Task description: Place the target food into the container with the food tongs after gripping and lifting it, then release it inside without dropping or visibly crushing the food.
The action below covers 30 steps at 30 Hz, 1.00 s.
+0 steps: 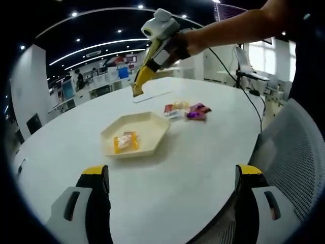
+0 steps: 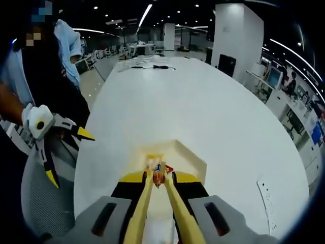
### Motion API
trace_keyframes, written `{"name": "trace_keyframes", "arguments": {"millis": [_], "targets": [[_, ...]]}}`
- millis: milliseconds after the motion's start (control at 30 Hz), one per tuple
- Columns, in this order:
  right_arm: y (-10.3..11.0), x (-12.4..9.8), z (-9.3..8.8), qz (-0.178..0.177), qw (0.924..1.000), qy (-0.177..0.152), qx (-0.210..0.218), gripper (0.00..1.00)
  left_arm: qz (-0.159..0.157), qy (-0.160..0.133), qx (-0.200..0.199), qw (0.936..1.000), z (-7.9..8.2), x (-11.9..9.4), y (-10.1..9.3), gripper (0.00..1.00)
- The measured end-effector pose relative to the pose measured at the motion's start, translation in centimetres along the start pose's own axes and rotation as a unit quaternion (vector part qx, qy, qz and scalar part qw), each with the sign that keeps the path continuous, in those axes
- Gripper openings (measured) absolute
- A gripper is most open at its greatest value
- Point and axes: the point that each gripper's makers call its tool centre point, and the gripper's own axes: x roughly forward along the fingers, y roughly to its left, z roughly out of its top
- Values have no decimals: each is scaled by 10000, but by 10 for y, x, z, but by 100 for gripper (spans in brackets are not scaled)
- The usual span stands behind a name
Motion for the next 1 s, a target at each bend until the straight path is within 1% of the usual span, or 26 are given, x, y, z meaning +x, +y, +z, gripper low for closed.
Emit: {"name": "trace_keyframes", "arguments": {"millis": [67, 200, 367, 667, 767, 1000], "targets": [[1, 2, 2, -24, 9999, 22, -97, 20, 6, -6, -12, 10000, 0, 0, 1, 99], [2, 5, 4, 3, 9999, 29, -129, 21, -1, 0, 0, 10000, 0, -1, 0, 99], [1, 3, 8, -14, 9999, -11, -150, 21, 9, 6, 3, 10000, 0, 0, 1, 99], [-2, -6, 11, -44, 9998, -101, -161, 22, 2, 28, 17, 10000, -1, 0, 0, 99], [-1, -13, 11, -68, 9997, -139, -169, 23, -1, 28, 15, 10000, 0, 0, 0, 99], [-4, -26, 6, -128, 9996, -154, -219, 24, -4, 28, 15, 10000, -1, 1, 0, 99]]}}
